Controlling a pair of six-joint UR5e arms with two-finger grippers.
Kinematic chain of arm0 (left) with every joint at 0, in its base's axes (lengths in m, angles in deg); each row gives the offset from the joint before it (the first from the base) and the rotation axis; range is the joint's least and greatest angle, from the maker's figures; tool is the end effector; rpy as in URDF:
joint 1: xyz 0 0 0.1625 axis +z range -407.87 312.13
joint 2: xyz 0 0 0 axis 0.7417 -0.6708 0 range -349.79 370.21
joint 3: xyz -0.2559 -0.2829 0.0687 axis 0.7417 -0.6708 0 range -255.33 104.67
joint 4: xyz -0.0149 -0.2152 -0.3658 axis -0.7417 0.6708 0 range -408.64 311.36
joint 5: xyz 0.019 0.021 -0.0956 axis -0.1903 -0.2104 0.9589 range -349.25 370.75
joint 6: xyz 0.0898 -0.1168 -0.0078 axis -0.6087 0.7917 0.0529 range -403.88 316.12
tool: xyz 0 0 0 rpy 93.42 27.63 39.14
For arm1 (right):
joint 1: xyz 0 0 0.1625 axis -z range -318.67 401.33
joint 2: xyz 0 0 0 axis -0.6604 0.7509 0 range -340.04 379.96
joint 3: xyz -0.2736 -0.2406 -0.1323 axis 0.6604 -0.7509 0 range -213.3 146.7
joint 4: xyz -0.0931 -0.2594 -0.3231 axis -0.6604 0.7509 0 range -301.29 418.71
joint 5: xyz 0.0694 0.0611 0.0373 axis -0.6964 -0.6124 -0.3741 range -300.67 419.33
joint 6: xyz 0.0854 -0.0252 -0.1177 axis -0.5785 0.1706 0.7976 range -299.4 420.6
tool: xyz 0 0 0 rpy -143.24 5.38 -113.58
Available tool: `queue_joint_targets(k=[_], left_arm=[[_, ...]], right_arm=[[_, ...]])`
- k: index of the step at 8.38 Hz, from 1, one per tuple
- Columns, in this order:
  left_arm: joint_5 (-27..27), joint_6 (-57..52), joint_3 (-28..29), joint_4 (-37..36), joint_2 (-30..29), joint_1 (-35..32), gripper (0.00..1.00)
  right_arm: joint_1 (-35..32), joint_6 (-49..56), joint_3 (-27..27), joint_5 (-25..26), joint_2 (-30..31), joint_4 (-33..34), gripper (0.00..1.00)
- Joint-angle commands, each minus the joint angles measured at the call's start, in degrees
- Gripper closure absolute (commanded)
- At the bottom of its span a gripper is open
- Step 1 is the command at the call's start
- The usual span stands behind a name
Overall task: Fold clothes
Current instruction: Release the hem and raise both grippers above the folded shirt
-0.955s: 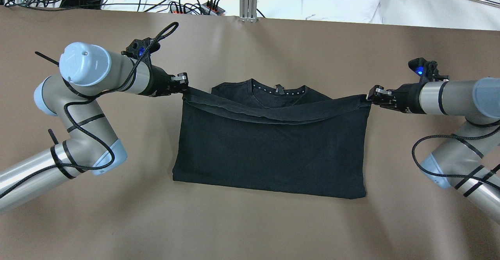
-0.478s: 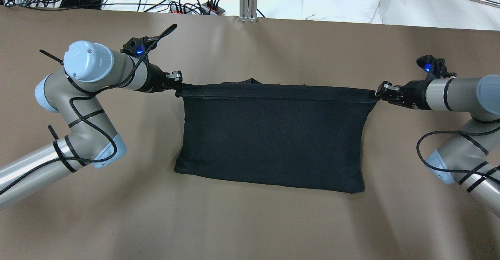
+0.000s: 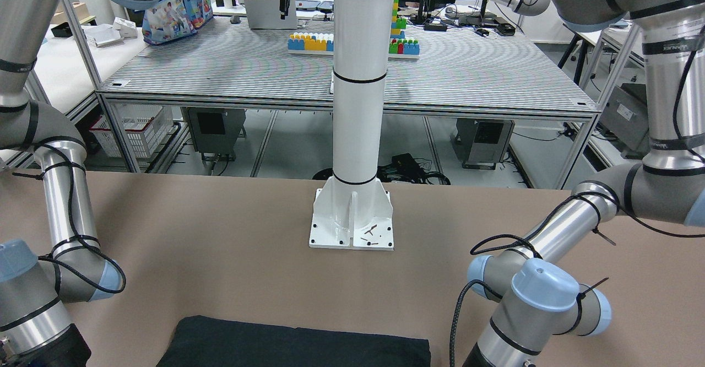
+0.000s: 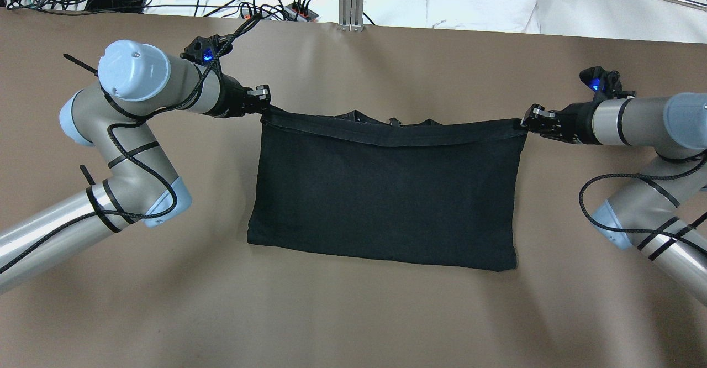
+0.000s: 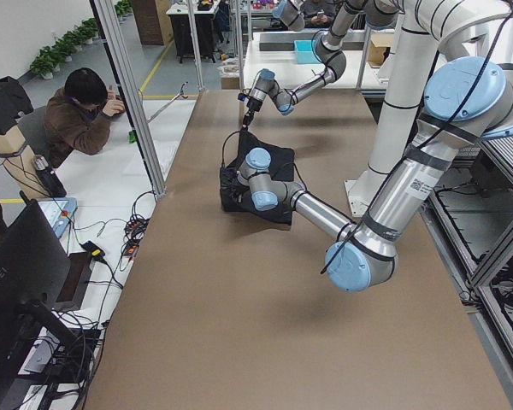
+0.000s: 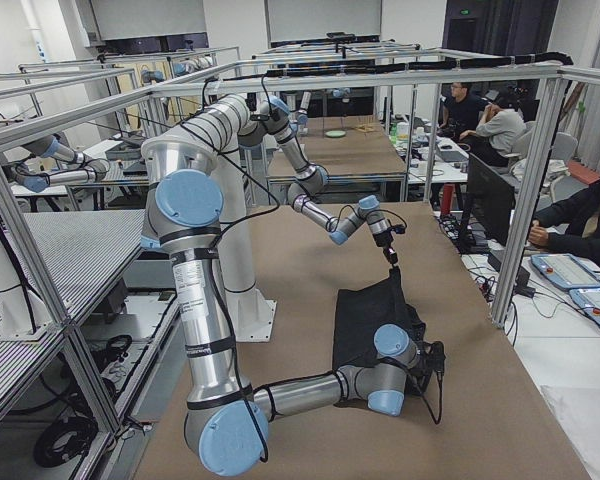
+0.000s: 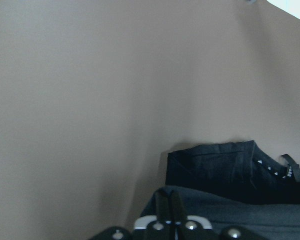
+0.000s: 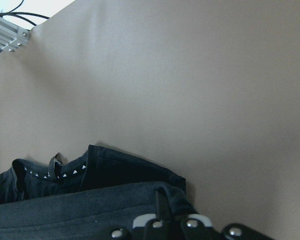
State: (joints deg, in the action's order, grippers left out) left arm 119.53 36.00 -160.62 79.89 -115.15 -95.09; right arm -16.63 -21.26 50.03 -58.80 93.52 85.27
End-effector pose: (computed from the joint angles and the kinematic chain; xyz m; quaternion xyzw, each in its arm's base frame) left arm 0.4378 -0.5993 0.2296 0.1508 0.5558 -0.1706 0.7995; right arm -0.2964 -0.5937 0.4080 0.1519 -0.5912 0.1966 0.7673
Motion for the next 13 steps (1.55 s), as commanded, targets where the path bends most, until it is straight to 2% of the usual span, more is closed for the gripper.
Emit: queue_joint_targets(k=[1,2,3,4,5,7,9,11,13], left_arm=[[0.12,0.19,-0.05,-0.03,-1.11,0.02,1.00],[0.29,0.10,-0.14,0.05,-1.11,-0.07,1.00],[-0.06,0.02,-0.05,0.14,-1.03,0.02,0.60],[-0.23,-0.33,0.03,0.23,-1.03,0.02,0.01],[-1.02,-0.25,0.03,0.14,-0.94,-0.07,0.00],[-0.94,-0.95,0.03,0.14,-0.94,-0.16,0.00],[-0.94,-0.86,0.03,0.23,-0.94,-0.16,0.00],[-1.11,-0.86,-0.23,0.32,-0.85,-0.25,0.00],[-1.99,-0.86,-0.49,0.32,-0.68,-0.25,0.00]], right_arm=[[-0.05,-0.14,0.26,-0.52,-2.19,2.53,1.00],[-0.05,-0.05,0.17,-0.61,-2.19,2.53,0.95],[-0.05,-0.14,0.17,-0.52,-2.19,2.53,0.44],[0.12,-0.14,0.17,-0.52,-2.10,2.62,0.07],[0.04,-0.14,-0.09,-0.52,-1.84,2.71,0.06],[-0.75,-0.92,-0.09,-1.39,-2.19,7.16,0.07],[-0.58,-2.15,0.35,-6.38,-0.53,7.72,0.07],[0.56,-11.59,0.96,-11.75,2.28,6.93,0.07],[6.07,-14.64,6.56,-10.90,6.83,6.93,0.07]])
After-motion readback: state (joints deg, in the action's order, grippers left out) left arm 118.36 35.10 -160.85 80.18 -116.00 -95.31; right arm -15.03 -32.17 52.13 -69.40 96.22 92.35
